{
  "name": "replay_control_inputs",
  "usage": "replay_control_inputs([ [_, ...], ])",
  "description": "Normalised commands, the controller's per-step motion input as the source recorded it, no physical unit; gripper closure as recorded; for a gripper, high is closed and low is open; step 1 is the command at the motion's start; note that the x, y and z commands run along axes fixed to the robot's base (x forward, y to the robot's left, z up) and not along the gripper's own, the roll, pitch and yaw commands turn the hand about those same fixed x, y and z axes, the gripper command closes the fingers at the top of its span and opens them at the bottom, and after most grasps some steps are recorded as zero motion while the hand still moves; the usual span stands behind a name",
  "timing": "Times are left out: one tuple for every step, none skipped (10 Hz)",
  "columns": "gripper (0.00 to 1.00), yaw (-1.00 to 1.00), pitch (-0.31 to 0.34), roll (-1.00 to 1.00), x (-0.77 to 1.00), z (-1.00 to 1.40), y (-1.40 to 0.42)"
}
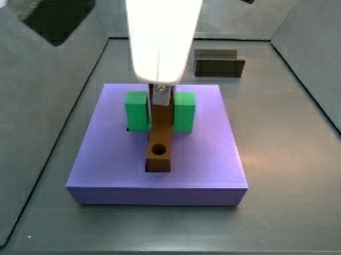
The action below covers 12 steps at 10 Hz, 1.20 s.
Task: Pick up the brown object. Move up. Place the brown object on the fixture. Regrasp the brown object. Move to above the board. Insert the brown object.
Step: Insert the brown object.
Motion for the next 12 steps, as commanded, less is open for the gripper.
replay_control_inputs([
  [1.0,0.02,0.0,0.13,0.0,-0.45,0.11],
  [1.0,0.0,0.0,0.13,-0.03,-0.44,0.06],
  [1.0,0.0,-0.011,0.1,-0.28,-0.38,0.0],
  [1.0,0.09,-0.019,0.02,-0.27,-0.26,-0.03],
  [1.0,0.36,0.041,0.06,0.19,-0.29,-0.02],
  [1.0,0.35,0.027,0.08,0.16,-0.35,0.0],
  [1.0,0.25,0.059,0.03,0.21,-0.32,-0.01],
  [1.0,0.02,0.123,0.0,0.28,-0.34,-0.01],
  [1.0,0.0,0.104,0.0,0.22,-0.35,-0.08],
  [1.0,0.0,0.084,-0.04,0.21,-0.35,-0.12],
  [1.0,0.0,0.067,-0.03,0.21,-0.41,-0.09],
  [1.0,0.0,0.046,-0.07,0.21,-0.44,-0.06],
])
